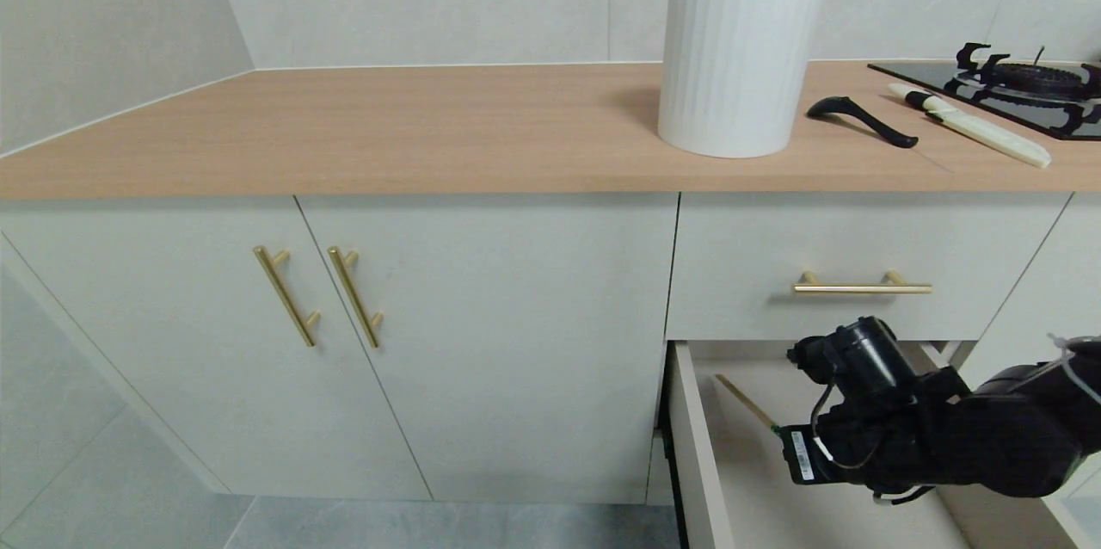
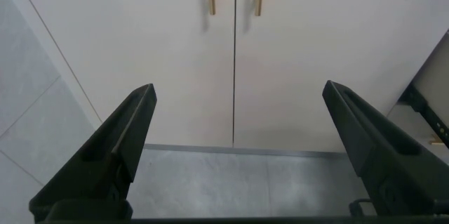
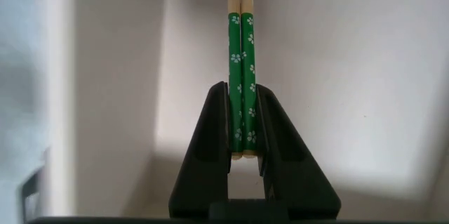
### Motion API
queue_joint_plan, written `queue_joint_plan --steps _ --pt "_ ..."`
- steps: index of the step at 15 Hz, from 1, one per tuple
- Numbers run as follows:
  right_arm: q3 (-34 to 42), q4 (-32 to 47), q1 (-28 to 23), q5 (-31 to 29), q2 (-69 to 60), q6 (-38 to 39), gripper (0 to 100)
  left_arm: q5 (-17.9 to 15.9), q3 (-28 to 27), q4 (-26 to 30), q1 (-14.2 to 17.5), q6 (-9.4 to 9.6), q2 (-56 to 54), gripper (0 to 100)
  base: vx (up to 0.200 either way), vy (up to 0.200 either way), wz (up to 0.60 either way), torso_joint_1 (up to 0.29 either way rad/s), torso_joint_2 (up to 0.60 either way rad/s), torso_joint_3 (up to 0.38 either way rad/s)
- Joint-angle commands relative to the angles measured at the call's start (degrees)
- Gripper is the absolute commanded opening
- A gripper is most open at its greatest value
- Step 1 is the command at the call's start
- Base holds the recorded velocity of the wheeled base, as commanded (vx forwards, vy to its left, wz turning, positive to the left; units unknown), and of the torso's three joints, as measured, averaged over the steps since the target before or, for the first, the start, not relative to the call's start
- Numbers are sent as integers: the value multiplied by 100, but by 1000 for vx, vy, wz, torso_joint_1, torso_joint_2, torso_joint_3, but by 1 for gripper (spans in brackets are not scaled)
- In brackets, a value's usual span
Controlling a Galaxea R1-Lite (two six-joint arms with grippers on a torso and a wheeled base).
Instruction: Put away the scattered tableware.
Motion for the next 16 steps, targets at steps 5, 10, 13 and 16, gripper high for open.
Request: queue_joint_plan --steps 5,10,13,16 --pt "-73 -228 132 -65 1101 157 0 4 2 0 2 -2 2 100 0 0 0 0 0 0" --pt "-108 -869 158 -206 1848 165 0 4 2 0 2 -11 2 100 0 0 0 0 0 0" --pt "-108 -1133 149 -399 2112 157 0 4 2 0 2 -2 2 100 0 0 0 0 0 0" --pt "-108 -1195 149 -408 2112 165 0 4 2 0 2 -2 2 100 0 0 0 0 0 0"
